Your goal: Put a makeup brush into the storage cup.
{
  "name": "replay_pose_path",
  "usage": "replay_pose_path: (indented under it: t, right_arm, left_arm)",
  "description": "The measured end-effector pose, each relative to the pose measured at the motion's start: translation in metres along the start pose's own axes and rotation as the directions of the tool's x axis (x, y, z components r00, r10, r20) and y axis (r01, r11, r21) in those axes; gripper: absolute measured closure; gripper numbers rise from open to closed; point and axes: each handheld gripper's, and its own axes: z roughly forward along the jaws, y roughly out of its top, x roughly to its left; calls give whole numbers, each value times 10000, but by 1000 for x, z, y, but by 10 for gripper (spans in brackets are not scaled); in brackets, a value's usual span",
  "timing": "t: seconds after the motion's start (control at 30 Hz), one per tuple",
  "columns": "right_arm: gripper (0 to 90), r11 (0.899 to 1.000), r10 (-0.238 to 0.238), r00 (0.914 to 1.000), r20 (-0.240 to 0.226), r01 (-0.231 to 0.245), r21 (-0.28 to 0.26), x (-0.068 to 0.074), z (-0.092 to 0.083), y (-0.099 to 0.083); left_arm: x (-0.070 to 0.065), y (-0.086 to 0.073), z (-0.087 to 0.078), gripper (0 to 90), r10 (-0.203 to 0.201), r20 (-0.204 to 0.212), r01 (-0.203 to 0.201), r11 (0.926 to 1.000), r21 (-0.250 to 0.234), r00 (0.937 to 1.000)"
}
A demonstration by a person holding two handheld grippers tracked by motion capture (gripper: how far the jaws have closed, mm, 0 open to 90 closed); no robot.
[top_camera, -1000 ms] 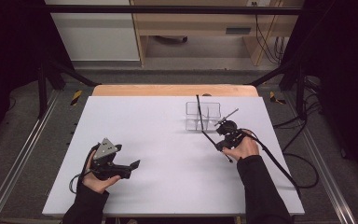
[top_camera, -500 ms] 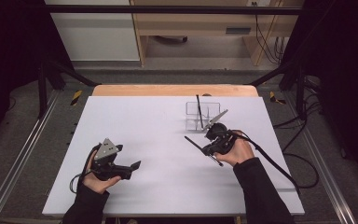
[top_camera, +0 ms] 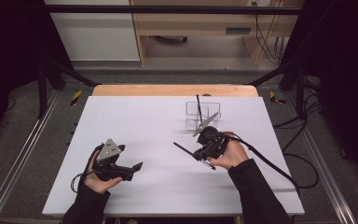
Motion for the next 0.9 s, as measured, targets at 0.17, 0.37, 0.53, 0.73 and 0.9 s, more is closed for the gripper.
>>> replay_pose_path:
  t: [0.17,0.37,0.53,0.73,0.9]
  right_arm:
    - [845,9997,-256,9991,-334,254,-50,8,1,2]
    - [845,9993,-374,9980,-509,377,38,10,4,3]
    - [845,9987,-445,9967,-682,461,217,11,6,4]
    - [845,9978,-521,9949,-864,555,374,14,9,3]
    - [845,9967,-615,9928,-1027,666,473,16,12,2]
  left_arm:
    - [-5,3,1,69,264,159,-263,9997,-20,9995]
    - [-9,8,1,69,745,312,-747,9972,44,9967]
    - [-15,19,-1,69,1488,447,-1494,9887,99,9879]
    - [-25,33,-1,71,2464,529,-2479,9685,230,9677]
    - [-38,47,0,71,3451,683,-3491,9351,608,9361]
